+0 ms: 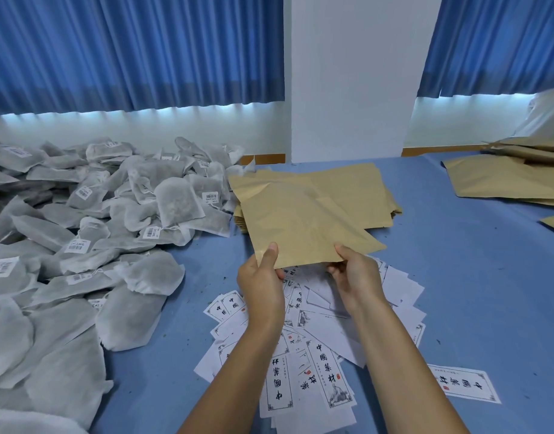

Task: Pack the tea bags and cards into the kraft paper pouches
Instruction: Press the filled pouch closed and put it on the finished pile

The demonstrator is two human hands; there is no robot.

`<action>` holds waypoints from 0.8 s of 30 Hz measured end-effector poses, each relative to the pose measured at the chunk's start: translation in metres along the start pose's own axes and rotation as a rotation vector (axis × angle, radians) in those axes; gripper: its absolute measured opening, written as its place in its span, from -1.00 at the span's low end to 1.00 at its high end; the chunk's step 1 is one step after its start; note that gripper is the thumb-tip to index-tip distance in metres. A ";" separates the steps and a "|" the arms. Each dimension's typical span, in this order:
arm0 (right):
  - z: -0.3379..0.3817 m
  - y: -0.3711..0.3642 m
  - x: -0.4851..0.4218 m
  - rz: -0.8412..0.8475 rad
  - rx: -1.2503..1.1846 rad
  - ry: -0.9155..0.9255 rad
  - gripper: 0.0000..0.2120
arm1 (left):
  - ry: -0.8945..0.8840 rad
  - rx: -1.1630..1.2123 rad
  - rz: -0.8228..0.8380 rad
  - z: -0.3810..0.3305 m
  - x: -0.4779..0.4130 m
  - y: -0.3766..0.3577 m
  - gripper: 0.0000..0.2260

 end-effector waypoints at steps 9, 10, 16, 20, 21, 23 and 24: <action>0.007 0.003 0.000 -0.050 0.298 0.136 -0.82 | 0.042 0.049 0.056 -0.004 -0.011 0.009 -0.85; 0.007 0.000 0.003 -0.034 0.374 0.204 -0.79 | 0.064 0.065 0.075 -0.006 -0.012 0.010 -0.78; 0.047 0.007 0.013 0.045 0.402 0.335 -0.76 | 0.007 0.090 0.130 -0.034 -0.016 -0.009 -0.58; 0.080 0.051 0.011 -0.133 0.140 0.403 -0.79 | -0.037 0.033 0.326 -0.038 0.001 -0.069 -0.63; 0.088 0.066 0.011 -0.166 0.076 0.428 -0.81 | -0.041 0.017 0.371 -0.035 0.008 -0.087 -0.61; 0.104 0.098 0.011 -0.231 -0.016 0.476 -0.83 | -0.020 -0.037 0.446 -0.023 0.022 -0.123 -0.51; 0.112 0.114 0.011 -0.261 -0.037 0.502 -0.82 | 0.001 -0.065 0.475 -0.014 0.028 -0.142 -0.45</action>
Point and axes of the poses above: each hand's wrist, its own x-axis away from the middle knuckle, its own y-axis out of the back of the hand, z = x × y, the point moved 1 cm from there along -x, towards the middle knuckle, and after that the axes turned 3 degrees about y, right-handed, at the moved point
